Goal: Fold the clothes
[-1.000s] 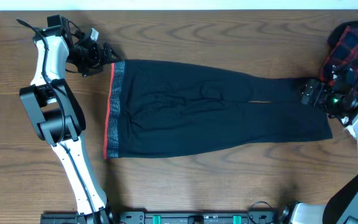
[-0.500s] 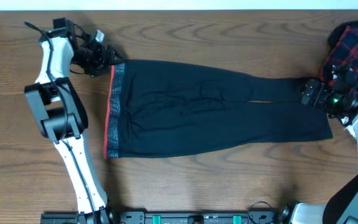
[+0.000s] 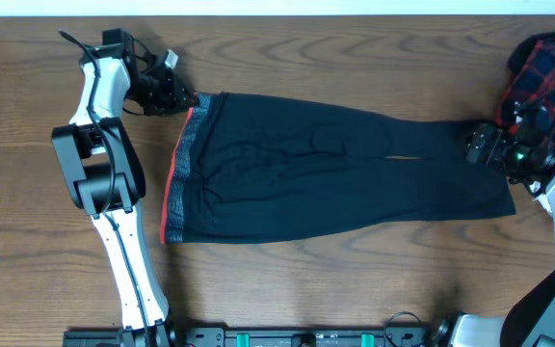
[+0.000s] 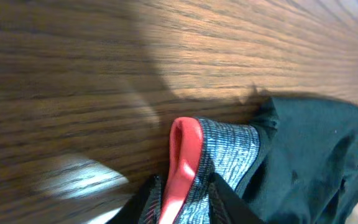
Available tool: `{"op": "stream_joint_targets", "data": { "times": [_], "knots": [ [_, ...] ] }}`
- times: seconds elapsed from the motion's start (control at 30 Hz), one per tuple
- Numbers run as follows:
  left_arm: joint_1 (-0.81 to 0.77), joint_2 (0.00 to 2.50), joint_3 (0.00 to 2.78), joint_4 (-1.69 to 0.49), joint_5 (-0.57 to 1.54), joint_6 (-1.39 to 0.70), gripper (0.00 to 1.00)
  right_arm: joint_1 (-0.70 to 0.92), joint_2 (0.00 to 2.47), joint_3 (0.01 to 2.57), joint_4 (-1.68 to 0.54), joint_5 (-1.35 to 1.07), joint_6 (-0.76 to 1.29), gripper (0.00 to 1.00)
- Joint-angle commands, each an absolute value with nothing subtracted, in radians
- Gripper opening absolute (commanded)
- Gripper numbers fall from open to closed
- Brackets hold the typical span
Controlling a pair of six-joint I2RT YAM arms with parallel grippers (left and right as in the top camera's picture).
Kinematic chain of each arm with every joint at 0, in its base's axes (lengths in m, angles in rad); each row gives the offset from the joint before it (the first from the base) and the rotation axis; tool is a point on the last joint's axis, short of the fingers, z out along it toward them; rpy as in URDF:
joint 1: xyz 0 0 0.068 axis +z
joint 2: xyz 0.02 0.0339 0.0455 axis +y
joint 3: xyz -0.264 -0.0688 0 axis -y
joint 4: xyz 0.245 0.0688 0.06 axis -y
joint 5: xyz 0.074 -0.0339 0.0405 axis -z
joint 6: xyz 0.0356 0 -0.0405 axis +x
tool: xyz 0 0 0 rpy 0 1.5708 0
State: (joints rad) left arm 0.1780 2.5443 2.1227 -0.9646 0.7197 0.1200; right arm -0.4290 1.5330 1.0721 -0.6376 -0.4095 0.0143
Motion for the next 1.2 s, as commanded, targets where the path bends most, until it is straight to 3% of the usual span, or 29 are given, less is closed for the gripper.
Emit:
{"op": "stream_joint_targets", "data": {
  "times": [0.0,0.47,0.5,0.6,0.73,0.9,1.17],
  "knots": [
    [0.184,2.574,2.119,-0.970,0.650,0.122,0.24,-0.432,1.511,1.081,-0.641,-0.416,0.018,0.99],
    [0.200,2.573,2.119,-0.962,0.674,0.134,0.25,-0.432,1.511,1.081,-0.649,-0.416,0.018,0.99],
    [0.201,2.573,2.119,-0.960,0.685,0.134,0.27,-0.432,1.511,1.081,-0.648,-0.416,0.018,0.99],
    [0.202,2.574,2.119,-0.933,0.687,0.134,0.54,-0.431,1.511,1.081,-0.647,-0.416,0.019,0.99],
    [0.207,2.574,2.119,-0.914,0.693,0.134,0.75,-0.431,1.511,1.081,-0.648,-0.416,0.022,0.99],
    [0.214,2.574,2.119,-0.917,0.772,0.146,0.78,-0.431,1.511,1.081,-0.647,-0.417,0.022,0.99],
    [0.244,2.574,2.119,-0.918,0.902,0.184,0.75,-0.431,1.511,1.081,-0.648,-0.420,0.029,0.99]
  ]
}}
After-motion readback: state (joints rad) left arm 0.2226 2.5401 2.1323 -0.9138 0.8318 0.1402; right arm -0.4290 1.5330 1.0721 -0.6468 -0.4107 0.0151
